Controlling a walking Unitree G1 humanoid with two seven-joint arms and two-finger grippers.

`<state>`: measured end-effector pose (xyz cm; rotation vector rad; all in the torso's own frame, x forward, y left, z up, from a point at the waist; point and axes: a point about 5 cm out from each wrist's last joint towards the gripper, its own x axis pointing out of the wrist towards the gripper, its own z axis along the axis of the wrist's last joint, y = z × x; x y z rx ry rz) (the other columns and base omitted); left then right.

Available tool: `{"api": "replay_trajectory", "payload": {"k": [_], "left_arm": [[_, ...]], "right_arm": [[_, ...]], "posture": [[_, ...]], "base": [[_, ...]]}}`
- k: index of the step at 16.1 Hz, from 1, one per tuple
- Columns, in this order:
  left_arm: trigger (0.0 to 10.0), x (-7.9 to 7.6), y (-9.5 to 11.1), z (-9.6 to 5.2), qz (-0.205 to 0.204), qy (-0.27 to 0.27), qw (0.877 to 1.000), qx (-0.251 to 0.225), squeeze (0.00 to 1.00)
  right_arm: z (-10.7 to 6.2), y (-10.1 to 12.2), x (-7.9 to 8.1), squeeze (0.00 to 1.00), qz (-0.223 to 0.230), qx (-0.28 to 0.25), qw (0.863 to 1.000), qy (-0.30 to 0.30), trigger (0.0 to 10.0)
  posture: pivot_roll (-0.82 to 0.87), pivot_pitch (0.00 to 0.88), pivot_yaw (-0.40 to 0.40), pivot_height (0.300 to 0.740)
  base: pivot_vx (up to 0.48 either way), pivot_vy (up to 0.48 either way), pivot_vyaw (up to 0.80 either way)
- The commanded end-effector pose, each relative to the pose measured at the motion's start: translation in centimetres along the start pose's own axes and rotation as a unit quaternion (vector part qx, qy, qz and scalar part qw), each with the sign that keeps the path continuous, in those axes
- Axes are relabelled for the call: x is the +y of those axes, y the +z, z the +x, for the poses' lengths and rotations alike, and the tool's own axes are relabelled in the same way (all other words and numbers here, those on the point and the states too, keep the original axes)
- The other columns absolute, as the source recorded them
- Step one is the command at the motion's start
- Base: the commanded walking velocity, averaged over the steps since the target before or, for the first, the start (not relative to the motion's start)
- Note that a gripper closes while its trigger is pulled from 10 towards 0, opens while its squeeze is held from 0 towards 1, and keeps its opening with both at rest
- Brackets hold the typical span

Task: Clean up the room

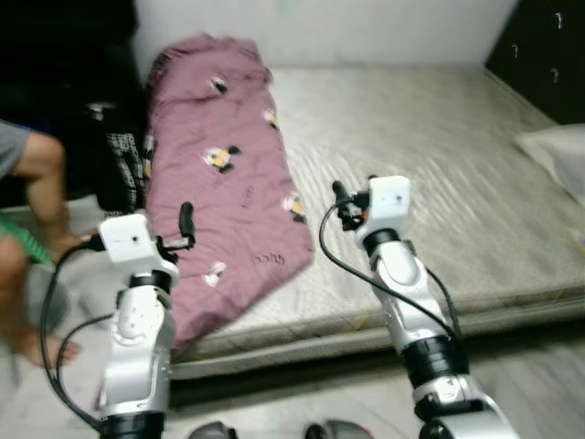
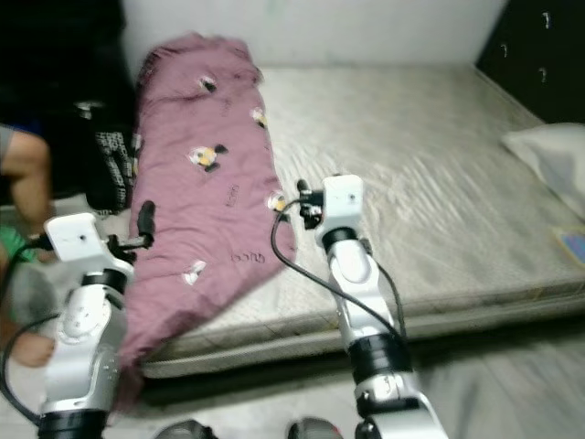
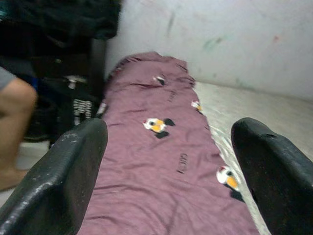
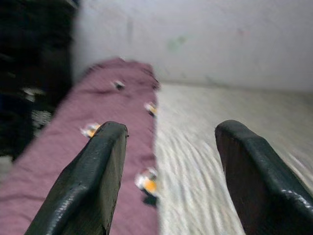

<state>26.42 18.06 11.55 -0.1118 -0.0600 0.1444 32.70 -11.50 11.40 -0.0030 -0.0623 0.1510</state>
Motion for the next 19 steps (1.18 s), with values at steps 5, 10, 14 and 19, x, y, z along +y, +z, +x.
{"api": "replay_trajectory", "payload": {"k": [5, 10, 14, 19], "left_arm": [[10.0, 1.4, -1.2, -2.1, 0.014, 0.023, 0.999, 0.043, 0.00], [10.0, 1.0, -0.4, -1.8, 0.013, 0.002, 0.999, 0.032, 0.00], [10.0, 0.4, -0.2, -2.1, 0.005, -0.014, 0.999, 0.033, 0.00], [10.0, 0.1, -0.3, -2.1, -0.006, -0.024, 0.999, 0.040, 0.00]], "right_arm": [[-1.9, -0.8, -1.7, 0.00, -0.002, 0.021, 0.999, -0.044, 10.0], [-2.3, -0.9, -1.6, 0.00, 0.003, 0.029, 0.998, -0.052, 10.0], [-2.1, -0.9, -1.7, 0.00, 0.003, 0.034, 0.998, -0.054, 10.0], [-2.1, -0.6, -1.9, 0.00, -0.002, 0.033, 0.998, -0.055, 10.0]], "posture": [[-0.01, 0.050, -0.021, 0.740], [-0.01, 0.073, -0.025, 0.740], [0.00, 0.090, -0.030, 0.740], [-0.01, 0.087, -0.026, 0.740]], "base": [[0.000, 0.000, -0.57], [0.000, 0.000, 0.00], [0.263, 0.000, -0.26], [0.355, 0.000, 0.00]]}}
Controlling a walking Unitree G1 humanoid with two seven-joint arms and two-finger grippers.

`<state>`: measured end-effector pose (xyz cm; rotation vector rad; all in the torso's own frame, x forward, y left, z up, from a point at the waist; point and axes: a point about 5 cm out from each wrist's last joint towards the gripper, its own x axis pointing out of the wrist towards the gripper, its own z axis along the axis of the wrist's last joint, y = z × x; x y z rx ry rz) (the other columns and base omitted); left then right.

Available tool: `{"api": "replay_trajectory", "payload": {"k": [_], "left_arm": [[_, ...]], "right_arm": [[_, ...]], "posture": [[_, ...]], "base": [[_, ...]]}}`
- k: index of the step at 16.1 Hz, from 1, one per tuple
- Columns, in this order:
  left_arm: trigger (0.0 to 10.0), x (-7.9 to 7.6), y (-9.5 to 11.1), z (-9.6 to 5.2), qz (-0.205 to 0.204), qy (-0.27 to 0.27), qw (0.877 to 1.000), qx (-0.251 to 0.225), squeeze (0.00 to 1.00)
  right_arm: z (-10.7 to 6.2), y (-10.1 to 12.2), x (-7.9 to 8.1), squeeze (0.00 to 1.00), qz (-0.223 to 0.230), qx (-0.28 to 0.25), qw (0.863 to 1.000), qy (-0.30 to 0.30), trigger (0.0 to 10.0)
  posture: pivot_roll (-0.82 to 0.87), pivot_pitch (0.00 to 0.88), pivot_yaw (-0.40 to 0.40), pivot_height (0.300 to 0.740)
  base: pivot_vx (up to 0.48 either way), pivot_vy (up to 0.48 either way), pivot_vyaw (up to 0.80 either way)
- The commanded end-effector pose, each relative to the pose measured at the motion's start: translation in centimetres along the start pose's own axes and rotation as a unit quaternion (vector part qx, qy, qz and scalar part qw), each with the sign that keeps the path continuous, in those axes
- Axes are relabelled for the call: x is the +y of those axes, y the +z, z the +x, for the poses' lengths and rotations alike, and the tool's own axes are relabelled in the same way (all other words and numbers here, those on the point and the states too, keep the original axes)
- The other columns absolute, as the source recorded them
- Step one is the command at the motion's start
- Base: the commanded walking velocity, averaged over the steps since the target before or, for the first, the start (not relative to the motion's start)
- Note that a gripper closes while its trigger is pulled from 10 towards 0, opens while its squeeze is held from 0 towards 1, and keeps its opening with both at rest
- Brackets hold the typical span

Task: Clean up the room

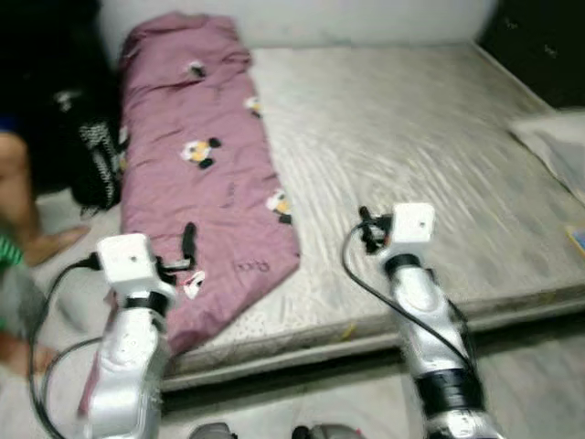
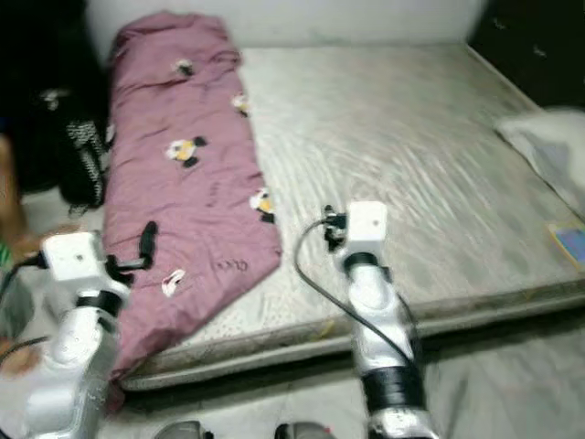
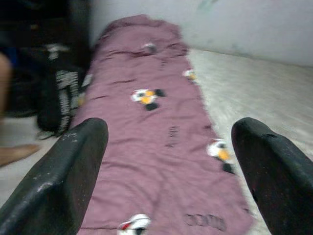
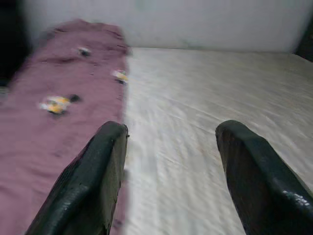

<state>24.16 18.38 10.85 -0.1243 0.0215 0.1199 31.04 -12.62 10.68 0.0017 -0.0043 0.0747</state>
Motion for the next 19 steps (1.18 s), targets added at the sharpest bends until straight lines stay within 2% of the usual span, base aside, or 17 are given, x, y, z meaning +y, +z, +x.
{"api": "replay_trajectory", "payload": {"k": [1, 3, 7, 11, 17, 19], "left_arm": [[10.0, -0.9, 0.3, 0.1, -0.014, -0.016, 1.000, -0.004, 0.00], [10.0, -1.2, 0.1, 0.1, -0.001, -0.009, 1.000, 0.002, 0.00], [10.0, -1.2, 0.3, 0.2, -0.009, -0.003, 1.000, -0.003, 0.00], [10.0, -1.1, 0.2, 0.3, 0.001, 0.000, 1.000, 0.002, 0.00], [10.0, -1.0, 0.7, 0.9, 0.012, 0.005, 1.000, -0.003, 0.00], [10.0, -0.9, 0.7, 0.9, 0.012, 0.007, 1.000, -0.002, 0.00]], "right_arm": [[-0.2, 0.0, -1.1, 0.00, -0.006, 0.004, 1.000, -0.017, 10.0], [-0.1, 0.0, -1.0, 0.00, -0.009, 0.003, 1.000, -0.014, 10.0], [-0.1, 0.0, -0.8, 0.00, -0.009, 0.004, 1.000, -0.014, 10.0], [0.0, -0.1, -0.9, 0.00, -0.007, 0.007, 1.000, -0.016, 10.0], [0.7, 0.9, 0.4, 0.00, -0.005, -0.012, 1.000, 0.004, 10.0], [0.6, 0.8, 0.6, 0.00, -0.003, -0.011, 1.000, 0.010, 10.0]], "posture": [[-0.01, 0.087, -0.026, 0.740], [-0.01, 0.083, -0.024, 0.740], [-0.01, 0.083, -0.031, 0.740], [-0.01, 0.091, -0.026, 0.740], [-0.01, 0.109, -0.016, 0.740], [-0.01, 0.113, -0.019, 0.727]], "base": [[0.000, 0.000, 0.00], [0.000, 0.000, 0.00], [0.000, 0.000, 0.00], [0.000, 0.000, 0.00], [0.000, 0.000, 0.00], [0.000, 0.000, 0.00]]}}
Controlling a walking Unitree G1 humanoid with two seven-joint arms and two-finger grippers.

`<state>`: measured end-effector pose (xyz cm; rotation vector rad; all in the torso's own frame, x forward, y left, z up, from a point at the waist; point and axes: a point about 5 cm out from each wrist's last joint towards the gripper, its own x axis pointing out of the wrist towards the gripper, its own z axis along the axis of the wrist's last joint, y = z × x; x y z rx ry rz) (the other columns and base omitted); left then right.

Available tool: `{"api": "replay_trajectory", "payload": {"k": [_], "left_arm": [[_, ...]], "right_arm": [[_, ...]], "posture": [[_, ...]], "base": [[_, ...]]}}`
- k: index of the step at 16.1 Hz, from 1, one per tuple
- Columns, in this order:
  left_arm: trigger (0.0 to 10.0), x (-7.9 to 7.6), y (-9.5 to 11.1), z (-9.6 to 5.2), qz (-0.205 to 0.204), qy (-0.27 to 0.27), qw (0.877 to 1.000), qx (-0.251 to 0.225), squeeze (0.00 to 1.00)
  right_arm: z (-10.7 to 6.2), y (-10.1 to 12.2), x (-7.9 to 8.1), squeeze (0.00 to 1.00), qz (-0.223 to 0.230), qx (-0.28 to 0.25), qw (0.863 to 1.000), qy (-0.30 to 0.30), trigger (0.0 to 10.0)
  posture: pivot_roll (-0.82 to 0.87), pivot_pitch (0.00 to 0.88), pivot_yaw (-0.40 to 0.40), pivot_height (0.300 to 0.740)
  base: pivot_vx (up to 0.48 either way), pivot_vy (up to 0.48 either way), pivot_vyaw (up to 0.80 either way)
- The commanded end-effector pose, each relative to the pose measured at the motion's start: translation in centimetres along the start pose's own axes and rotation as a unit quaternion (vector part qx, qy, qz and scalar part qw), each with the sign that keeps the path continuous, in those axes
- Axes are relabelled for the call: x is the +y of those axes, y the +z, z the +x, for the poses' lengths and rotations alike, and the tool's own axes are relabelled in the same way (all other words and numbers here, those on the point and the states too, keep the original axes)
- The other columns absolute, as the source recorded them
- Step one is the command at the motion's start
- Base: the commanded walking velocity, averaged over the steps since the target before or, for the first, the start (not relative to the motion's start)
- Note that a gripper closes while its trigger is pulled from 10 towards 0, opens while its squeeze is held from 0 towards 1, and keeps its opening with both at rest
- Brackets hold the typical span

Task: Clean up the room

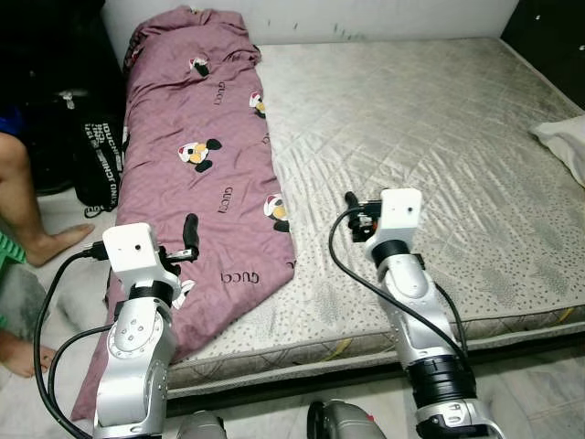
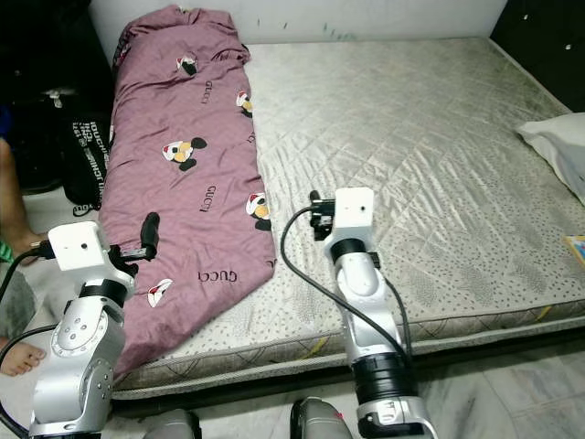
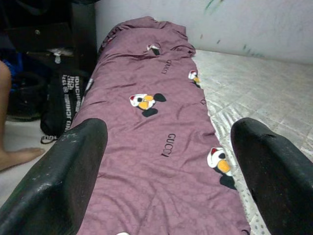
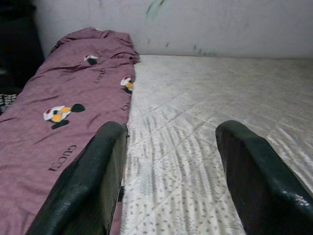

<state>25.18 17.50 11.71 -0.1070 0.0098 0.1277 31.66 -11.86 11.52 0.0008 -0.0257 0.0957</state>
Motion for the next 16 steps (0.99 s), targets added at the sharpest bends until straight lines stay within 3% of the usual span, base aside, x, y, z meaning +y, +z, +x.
{"api": "replay_trajectory", "payload": {"k": [1, 12, 16], "left_arm": [[10.0, 0.2, -0.2, -0.1, 0.004, 0.004, 1.000, 0.006, 0.00], [10.0, 0.2, -0.4, -0.1, 0.005, 0.014, 1.000, 0.010, 0.00], [10.0, 1.3, -0.2, 0.3, 0.027, 0.048, 0.998, 0.011, 0.00]], "right_arm": [[-0.2, -0.1, -0.2, 0.00, -0.002, 0.000, 1.000, -0.001, 10.0], [-0.4, -0.3, -0.1, 0.00, -0.003, 0.003, 1.000, 0.005, 10.0], [-0.4, -0.4, -0.2, 0.00, -0.005, 0.006, 1.000, 0.006, 10.0]], "posture": [[-0.01, 0.114, -0.017, 0.718], [-0.02, 0.103, -0.018, 0.589], [-0.02, 0.113, -0.026, 0.589]], "base": [[0.000, 0.000, 0.00], [0.000, 0.000, 0.00], [0.000, 0.000, 0.00]]}}
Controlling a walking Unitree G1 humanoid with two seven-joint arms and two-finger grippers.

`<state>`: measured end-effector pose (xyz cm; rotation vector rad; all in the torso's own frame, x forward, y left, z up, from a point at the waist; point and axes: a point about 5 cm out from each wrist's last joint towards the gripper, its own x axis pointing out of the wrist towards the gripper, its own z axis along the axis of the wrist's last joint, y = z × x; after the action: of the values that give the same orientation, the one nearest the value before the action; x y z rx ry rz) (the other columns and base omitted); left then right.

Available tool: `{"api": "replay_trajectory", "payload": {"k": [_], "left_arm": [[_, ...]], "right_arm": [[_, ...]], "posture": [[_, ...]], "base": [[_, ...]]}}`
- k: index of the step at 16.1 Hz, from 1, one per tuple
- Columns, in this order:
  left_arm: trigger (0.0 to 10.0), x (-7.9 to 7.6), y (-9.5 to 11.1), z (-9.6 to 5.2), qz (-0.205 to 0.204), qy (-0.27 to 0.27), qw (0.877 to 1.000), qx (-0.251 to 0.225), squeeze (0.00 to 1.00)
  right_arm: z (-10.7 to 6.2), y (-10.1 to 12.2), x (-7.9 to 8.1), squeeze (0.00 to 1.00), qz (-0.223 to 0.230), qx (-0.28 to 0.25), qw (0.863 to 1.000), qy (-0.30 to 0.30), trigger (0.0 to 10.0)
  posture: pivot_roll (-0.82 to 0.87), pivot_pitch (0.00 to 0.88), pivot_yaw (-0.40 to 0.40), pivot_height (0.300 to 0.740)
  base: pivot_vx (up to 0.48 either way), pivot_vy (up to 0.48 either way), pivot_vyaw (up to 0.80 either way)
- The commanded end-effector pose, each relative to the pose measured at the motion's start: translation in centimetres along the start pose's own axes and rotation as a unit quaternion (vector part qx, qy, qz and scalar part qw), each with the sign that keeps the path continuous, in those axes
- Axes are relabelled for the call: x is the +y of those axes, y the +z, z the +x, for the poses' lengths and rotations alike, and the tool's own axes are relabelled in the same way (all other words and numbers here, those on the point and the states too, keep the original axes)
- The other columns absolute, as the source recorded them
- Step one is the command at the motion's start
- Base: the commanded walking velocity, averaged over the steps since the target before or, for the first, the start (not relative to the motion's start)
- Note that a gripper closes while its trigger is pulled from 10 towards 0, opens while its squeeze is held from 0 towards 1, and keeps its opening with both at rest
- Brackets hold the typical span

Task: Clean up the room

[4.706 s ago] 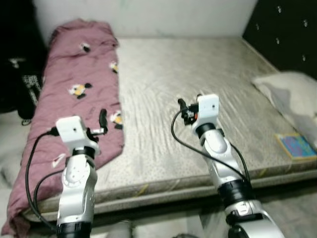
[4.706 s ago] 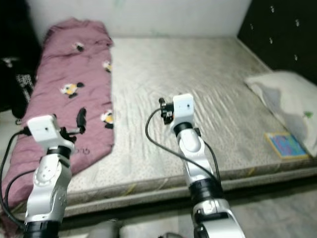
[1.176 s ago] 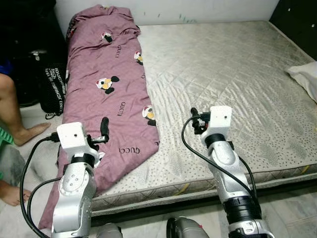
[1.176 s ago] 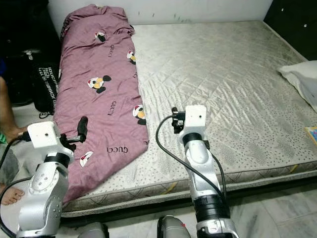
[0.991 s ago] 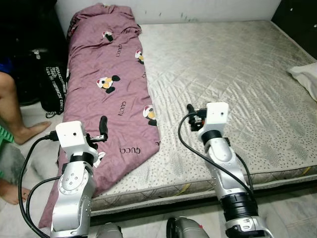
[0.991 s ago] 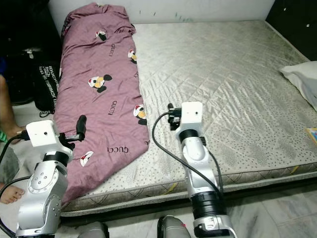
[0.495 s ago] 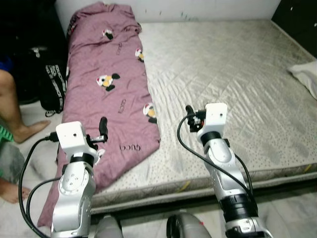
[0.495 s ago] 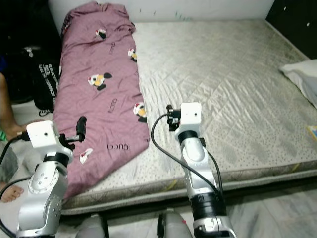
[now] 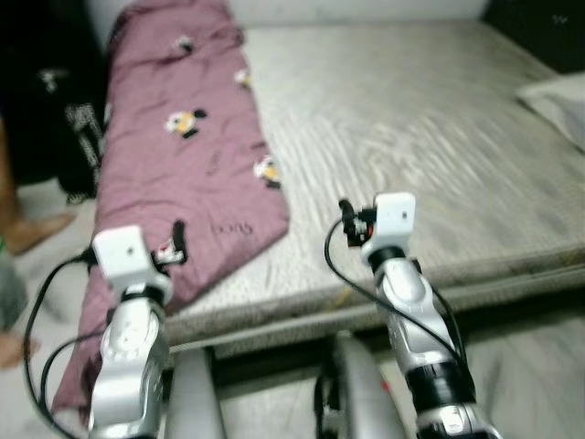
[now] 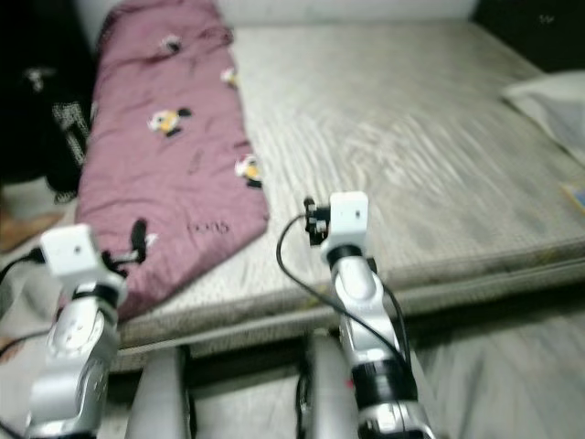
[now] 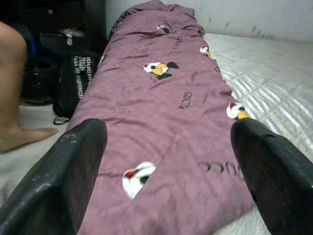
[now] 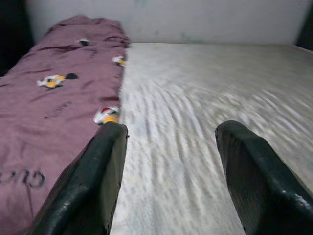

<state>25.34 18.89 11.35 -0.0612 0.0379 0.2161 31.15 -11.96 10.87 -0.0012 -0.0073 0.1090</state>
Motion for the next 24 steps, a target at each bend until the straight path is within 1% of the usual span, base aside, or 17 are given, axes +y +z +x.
{"api": "replay_trajectory", "payload": {"k": [1, 3, 5, 6, 8, 10, 11, 13, 15, 17, 19, 20, 21, 22, 24], "left_arm": [[10.0, 0.4, -0.1, 0.0, 0.014, 0.014, 1.000, 0.004, 0.00], [10.0, 1.7, -0.4, 0.1, 0.026, 0.041, 0.999, 0.014, 0.00], [10.0, 2.6, -0.5, 0.5, 0.021, 0.057, 0.998, 0.020, 0.00], [10.0, 2.9, -0.3, 1.0, 0.025, 0.057, 0.998, 0.020, 0.00], [10.0, 3.1, -0.3, 1.4, 0.032, 0.055, 0.998, 0.023, 0.00], [10.0, 3.6, -0.9, 1.9, 0.031, 0.066, 0.997, 0.041, 0.00], [10.0, 3.6, -1.1, 2.2, 0.029, 0.067, 0.996, 0.044, 0.00], [10.0, 2.9, -0.9, 2.7, 0.024, 0.052, 0.998, 0.034, 0.00], [10.0, 2.2, -0.8, 2.8, 0.016, 0.040, 0.999, 0.028, 0.00], [10.0, 1.9, -0.6, 3.0, 0.017, 0.039, 0.999, 0.018, 0.00], [10.0, 2.4, -0.5, 3.3, 0.019, 0.066, 0.998, 0.013, 0.00], [10.0, 2.4, -0.5, 3.3, 0.019, 0.066, 0.998, 0.013, 0.00], [10.0, 3.3, -0.6, 3.7, 0.015, 0.086, 0.996, 0.017, 0.00], [10.0, 3.5, -0.6, 3.8, 0.015, 0.088, 0.996, 0.016, 0.00], [10.0, 4.1, -0.4, 4.6, 0.015, 0.099, 0.995, 0.015, 0.00]], "right_arm": [[0.1, 0.2, -0.2, 0.00, -0.004, -0.001, 1.000, -0.001, 10.0], [0.1, 0.1, -0.2, 0.00, -0.005, 0.001, 1.000, -0.001, 10.0], [0.0, 0.3, -0.3, 0.00, -0.006, -0.001, 1.000, -0.001, 10.0], [-0.1, 0.6, -0.5, 0.00, -0.010, -0.004, 1.000, -0.001, 10.0], [-0.2, 1.0, -0.8, 0.00, -0.012, -0.009, 1.000, -0.002, 10.0], [-0.6, 1.1, -1.7, 0.00, -0.019, -0.009, 1.000, -0.008, 10.0], [-1.0, 1.1, -2.3, 0.00, -0.023, -0.007, 1.000, -0.011, 10.0], [-1.6, 1.0, -3.1, 0.00, -0.031, -0.001, 0.999, -0.016, 10.0], [-1.9, 1.0, -3.3, 0.00, -0.032, 0.001, 0.999, -0.016, 10.0], [-2.0, 1.0, -3.5, 0.00, -0.038, 0.005, 0.999, -0.018, 10.0], [-2.6, 1.0, -4.0, 0.00, -0.044, 0.011, 0.999, -0.021, 10.0], [-2.6, 1.0, -4.0, 0.00, -0.044, 0.011, 0.999, -0.021, 10.0], [-3.6, 1.3, -5.0, 0.00, -0.052, 0.016, 0.998, -0.027, 10.0], [-3.9, 1.4, -5.4, 0.00, -0.056, 0.017, 0.998, -0.030, 10.0], [-5.2, 1.4, -6.9, 0.00, -0.070, 0.030, 0.996, -0.047, 10.0]], "posture": [[-0.02, 0.118, -0.030, 0.589], [-0.02, 0.125, -0.034, 0.589], [-0.02, 0.136, -0.036, 0.589], [-0.03, 0.142, -0.036, 0.589], [-0.03, 0.148, -0.036, 0.589], [-0.06, 0.169, -0.039, 0.589], [-0.07, 0.175, -0.040, 0.575], [-0.09, 0.178, -0.039, 0.550], [-0.09, 0.179, -0.038, 0.530], [-0.09, 0.180, -0.037, 0.526], [-0.10, 0.185, -0.040, 0.526], [-0.10, 0.185, -0.040, 0.526], [-0.12, 0.206, -0.043, 0.526], [-0.13, 0.212, -0.043, 0.526], [-0.16, 0.236, -0.044, 0.526]], "base": [[0.000, 0.000, 0.00], [0.000, 0.000, 0.00], [0.000, 0.000, 0.00], [0.000, 0.000, 0.00], [0.000, 0.000, 0.00], [0.000, 0.000, 0.00], [0.000, 0.000, 0.00], [0.000, 0.000, 0.00], [0.000, 0.000, 0.00], [0.000, 0.000, 0.00], [0.000, 0.000, 0.00], [0.000, 0.000, 0.00], [0.000, 0.000, 0.00], [0.000, 0.000, 0.00], [0.000, 0.000, 0.00]]}}
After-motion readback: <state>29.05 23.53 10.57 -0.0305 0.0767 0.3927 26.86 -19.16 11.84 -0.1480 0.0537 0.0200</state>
